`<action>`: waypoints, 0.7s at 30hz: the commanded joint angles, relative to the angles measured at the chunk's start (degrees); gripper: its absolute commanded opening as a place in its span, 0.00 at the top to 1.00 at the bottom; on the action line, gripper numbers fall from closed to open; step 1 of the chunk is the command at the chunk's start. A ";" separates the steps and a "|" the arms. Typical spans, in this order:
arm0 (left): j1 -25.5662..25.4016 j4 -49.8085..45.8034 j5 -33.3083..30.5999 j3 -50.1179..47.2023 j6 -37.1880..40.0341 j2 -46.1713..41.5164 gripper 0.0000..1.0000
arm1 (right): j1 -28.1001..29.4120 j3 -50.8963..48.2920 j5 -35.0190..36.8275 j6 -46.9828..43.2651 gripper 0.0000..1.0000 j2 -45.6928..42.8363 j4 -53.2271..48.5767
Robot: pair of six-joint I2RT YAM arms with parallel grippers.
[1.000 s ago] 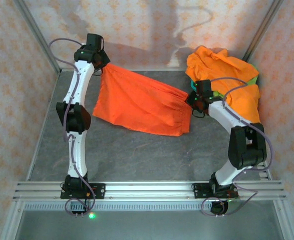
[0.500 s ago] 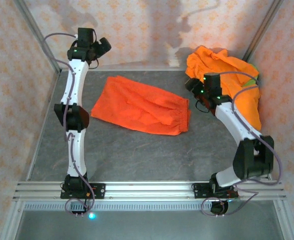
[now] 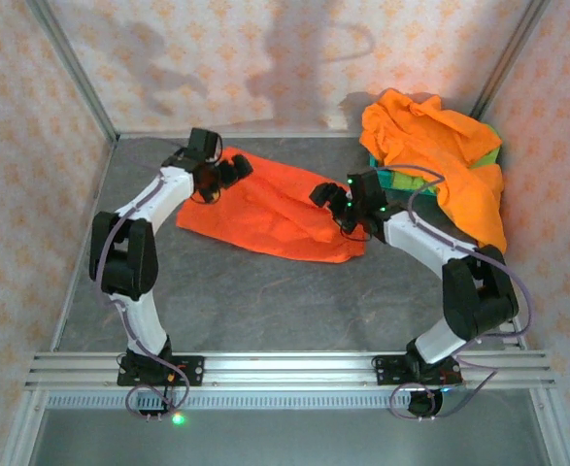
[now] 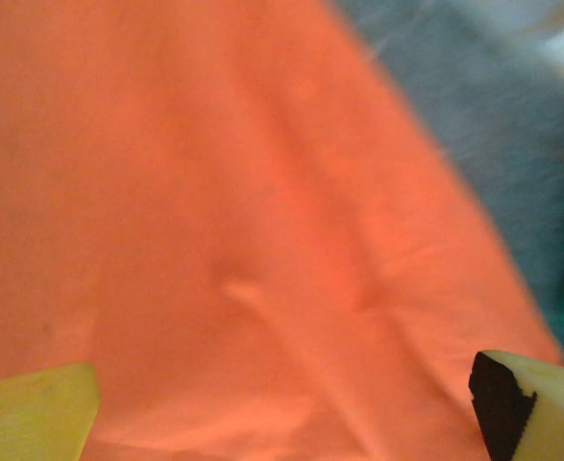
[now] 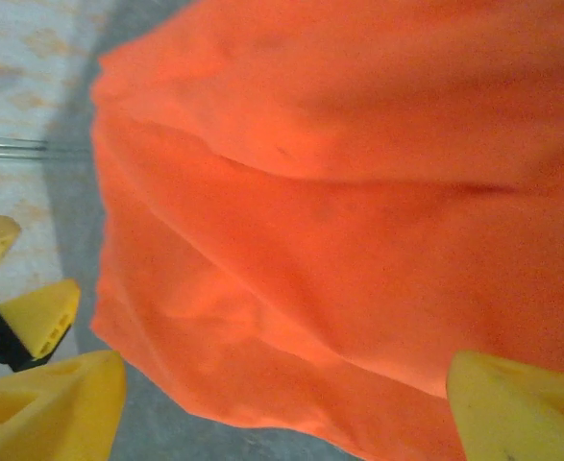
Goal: Fold and stack the shorts
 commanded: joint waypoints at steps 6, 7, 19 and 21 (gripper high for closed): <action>0.13 9.06 0.64 -9.08 -2.27 -0.21 0.00 | -0.01 -5.25 5.35 -3.66 0.14 -0.59 -7.15; 0.15 9.54 0.63 -10.65 -2.33 -0.15 0.00 | 0.04 -5.79 5.88 -3.97 0.14 -0.79 -7.64; 0.36 11.31 -3.69 -26.88 -1.26 -6.51 0.00 | -0.13 -10.36 -0.31 -7.43 0.14 -3.30 -12.98; 0.39 10.04 -4.81 -29.27 -0.59 -9.16 0.01 | -0.07 -11.81 -2.21 -8.82 0.15 -5.04 -15.19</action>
